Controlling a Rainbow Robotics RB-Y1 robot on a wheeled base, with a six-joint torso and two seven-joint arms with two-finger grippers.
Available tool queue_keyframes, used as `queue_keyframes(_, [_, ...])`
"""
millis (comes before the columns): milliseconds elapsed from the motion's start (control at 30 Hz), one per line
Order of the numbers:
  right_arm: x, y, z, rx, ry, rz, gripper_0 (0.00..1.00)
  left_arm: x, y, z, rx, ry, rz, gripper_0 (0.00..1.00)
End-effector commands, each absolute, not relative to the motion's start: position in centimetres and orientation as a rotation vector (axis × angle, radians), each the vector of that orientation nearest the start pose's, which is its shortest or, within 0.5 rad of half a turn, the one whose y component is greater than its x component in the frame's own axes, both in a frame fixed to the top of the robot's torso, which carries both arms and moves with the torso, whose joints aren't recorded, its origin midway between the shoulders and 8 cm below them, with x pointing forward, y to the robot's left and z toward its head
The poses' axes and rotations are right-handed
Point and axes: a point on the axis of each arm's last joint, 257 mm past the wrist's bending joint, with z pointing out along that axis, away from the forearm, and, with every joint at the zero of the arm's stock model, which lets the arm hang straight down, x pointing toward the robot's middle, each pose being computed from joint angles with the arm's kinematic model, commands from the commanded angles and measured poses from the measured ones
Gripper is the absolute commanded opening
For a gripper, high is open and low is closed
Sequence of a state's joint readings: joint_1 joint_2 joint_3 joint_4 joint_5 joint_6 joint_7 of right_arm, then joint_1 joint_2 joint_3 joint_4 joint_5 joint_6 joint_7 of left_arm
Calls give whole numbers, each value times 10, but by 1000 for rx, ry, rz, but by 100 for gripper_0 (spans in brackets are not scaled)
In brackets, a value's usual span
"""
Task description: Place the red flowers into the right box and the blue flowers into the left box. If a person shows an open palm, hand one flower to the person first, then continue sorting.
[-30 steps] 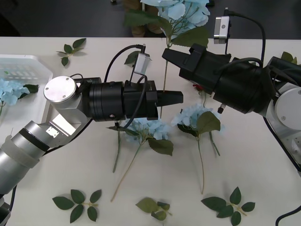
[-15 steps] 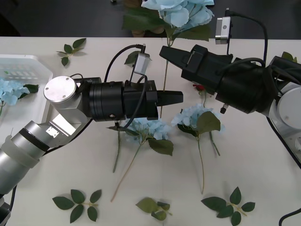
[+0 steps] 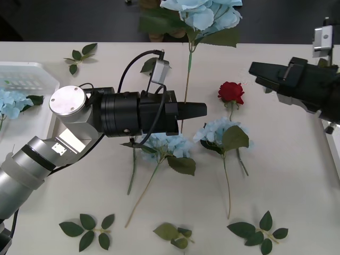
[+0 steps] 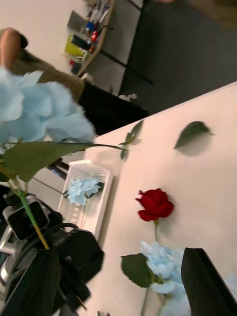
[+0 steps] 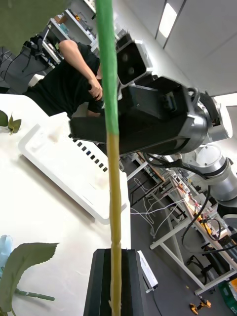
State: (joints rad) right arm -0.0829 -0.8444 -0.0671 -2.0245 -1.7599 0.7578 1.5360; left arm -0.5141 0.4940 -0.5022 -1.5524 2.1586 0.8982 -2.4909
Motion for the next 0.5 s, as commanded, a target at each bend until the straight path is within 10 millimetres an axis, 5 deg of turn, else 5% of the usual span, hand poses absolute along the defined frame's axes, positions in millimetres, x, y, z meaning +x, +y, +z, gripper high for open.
queue_keyframes(33, [441, -220, -67, -142, 1954, 985, 71, 396, -55, -88, 959, 1497, -1438, 0])
queue_keyframes(267, [440, -274, -143, -187, 2153, 690, 71, 425, 31, -157, 955, 1855, -1210, 0])
queue_keyframes(500, [463, -304, -188, -214, 2250, 470, 71, 435, 162, -196, 910, 2183, -910, 0])
